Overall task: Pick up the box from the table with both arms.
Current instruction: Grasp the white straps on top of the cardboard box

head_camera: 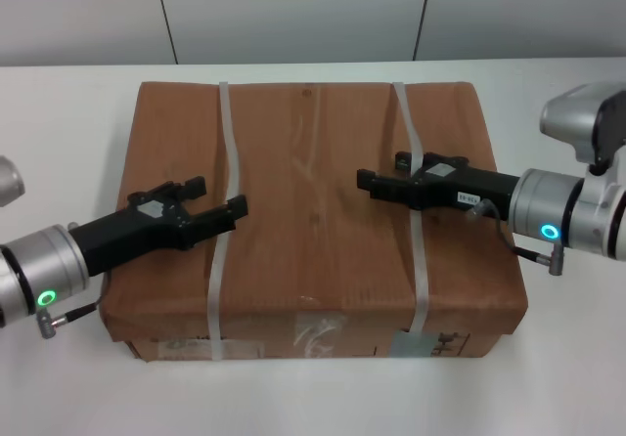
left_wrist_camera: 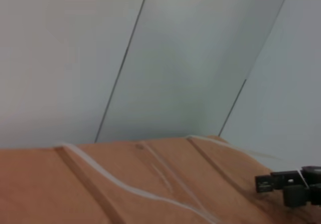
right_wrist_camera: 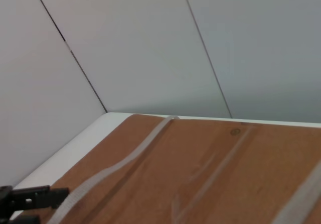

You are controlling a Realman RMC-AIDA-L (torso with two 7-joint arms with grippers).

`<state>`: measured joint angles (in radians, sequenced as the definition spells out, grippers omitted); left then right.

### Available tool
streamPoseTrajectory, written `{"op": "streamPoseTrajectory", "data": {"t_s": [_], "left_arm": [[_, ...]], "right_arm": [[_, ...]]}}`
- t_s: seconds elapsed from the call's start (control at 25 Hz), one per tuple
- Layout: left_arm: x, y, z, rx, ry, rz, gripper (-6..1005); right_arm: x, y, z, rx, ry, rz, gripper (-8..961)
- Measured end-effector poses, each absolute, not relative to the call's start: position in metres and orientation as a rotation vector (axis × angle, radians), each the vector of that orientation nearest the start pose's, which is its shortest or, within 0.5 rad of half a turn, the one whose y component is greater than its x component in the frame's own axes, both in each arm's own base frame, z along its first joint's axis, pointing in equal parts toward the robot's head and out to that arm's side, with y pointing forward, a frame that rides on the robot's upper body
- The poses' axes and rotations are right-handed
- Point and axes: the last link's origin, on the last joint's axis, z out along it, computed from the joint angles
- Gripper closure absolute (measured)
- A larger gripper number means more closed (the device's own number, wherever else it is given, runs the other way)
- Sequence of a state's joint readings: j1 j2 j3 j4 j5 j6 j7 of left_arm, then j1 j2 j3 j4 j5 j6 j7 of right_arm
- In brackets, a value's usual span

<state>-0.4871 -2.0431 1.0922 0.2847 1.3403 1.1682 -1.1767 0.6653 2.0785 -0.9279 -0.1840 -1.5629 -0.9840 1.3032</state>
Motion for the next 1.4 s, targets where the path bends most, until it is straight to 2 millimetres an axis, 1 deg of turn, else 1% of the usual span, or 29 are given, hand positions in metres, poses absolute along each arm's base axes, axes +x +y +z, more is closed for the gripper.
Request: {"op": "streamPoseTrajectory", "data": {"t_s": [0.36, 0.92, 1.16, 1.28, 1.4], "left_arm": [[-0.287, 0.341, -0.061, -2.429, -0.994, -0.711, 159], [-0.277, 0.346, -0.065, -2.474, -0.994, -0.704, 160], [-0.275, 0.351, -0.065, -2.461, -0.988, -0.696, 160], [-0.274, 0.352, -0.065, -2.462, -0.982, -0.693, 370], [-0.272, 0.354, -0.064, -2.464, -0.977, -0.695, 501]], "right_arm": [[0.262, 0.37, -0.082, -2.419, 1.011, 0.634, 92], [0.25, 0.375, -0.08, -2.434, 0.962, 0.693, 96], [0.252, 0.374, -0.082, -2.442, 0.933, 0.673, 218], [0.253, 0.373, -0.083, -2.443, 0.924, 0.667, 278], [0.254, 0.372, -0.084, -2.44, 0.902, 0.667, 339]]}}
